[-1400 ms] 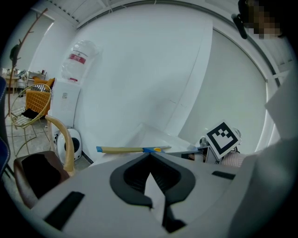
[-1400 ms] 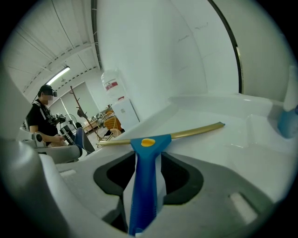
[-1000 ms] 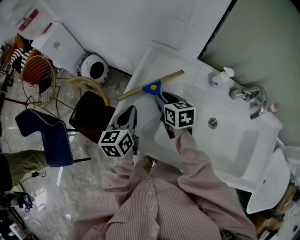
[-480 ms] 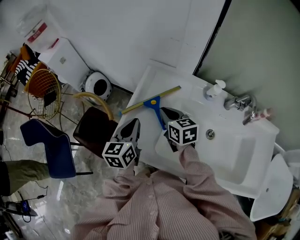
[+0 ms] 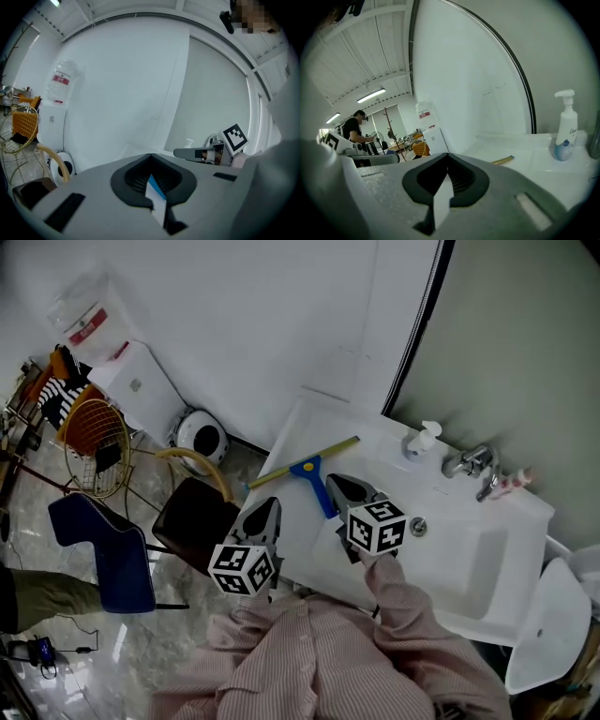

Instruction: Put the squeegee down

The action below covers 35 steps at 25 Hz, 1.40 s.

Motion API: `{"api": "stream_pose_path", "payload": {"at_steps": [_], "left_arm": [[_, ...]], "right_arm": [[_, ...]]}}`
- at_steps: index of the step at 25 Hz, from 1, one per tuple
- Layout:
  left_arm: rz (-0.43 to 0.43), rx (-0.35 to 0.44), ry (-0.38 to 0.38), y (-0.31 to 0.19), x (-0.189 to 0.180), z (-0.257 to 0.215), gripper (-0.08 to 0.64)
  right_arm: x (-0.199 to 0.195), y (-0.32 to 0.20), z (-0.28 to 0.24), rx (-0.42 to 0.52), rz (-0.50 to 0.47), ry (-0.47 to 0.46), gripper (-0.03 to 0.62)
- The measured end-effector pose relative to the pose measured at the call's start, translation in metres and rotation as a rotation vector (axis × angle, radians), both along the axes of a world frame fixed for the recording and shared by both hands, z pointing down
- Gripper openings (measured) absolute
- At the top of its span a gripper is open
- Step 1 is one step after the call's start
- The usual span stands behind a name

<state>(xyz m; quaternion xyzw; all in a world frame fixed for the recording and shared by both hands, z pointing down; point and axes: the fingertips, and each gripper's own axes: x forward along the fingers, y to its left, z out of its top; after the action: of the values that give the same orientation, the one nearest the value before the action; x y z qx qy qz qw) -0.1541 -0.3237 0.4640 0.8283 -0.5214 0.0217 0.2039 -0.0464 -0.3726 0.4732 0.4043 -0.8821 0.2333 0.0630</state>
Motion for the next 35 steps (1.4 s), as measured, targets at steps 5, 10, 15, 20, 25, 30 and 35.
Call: {"api": "stream_pose_path", "payload": {"at_steps": [5, 10, 15, 20, 25, 30, 35], "left_arm": [[-0.011, 0.038, -0.004, 0.003, -0.005, -0.016, 0.002], [-0.018, 0.077, -0.022, 0.005, -0.008, -0.029, 0.002], [-0.037, 0.119, -0.039, 0.009, -0.014, -0.047, 0.002], [-0.059, 0.158, -0.05, 0.011, -0.021, -0.061, 0.002], [-0.09, 0.192, -0.058, 0.014, -0.031, -0.074, 0.002], [-0.103, 0.202, -0.062, 0.014, -0.035, -0.078, 0.002], [-0.094, 0.204, -0.059, 0.013, -0.031, -0.08, 0.002]], "right_arm": [[0.006, 0.003, -0.023, 0.044, 0.02, -0.058, 0.006], [0.017, 0.007, -0.042, 0.088, 0.037, -0.091, 0.006], [0.024, 0.009, -0.066, 0.14, 0.048, -0.117, 0.006], [0.03, 0.011, -0.082, 0.181, 0.051, -0.13, 0.006], [0.035, 0.016, -0.088, 0.197, 0.046, -0.133, 0.006], [0.039, 0.016, -0.09, 0.207, 0.051, -0.124, 0.005], [0.041, 0.016, -0.088, 0.201, 0.054, -0.125, 0.005]]}}
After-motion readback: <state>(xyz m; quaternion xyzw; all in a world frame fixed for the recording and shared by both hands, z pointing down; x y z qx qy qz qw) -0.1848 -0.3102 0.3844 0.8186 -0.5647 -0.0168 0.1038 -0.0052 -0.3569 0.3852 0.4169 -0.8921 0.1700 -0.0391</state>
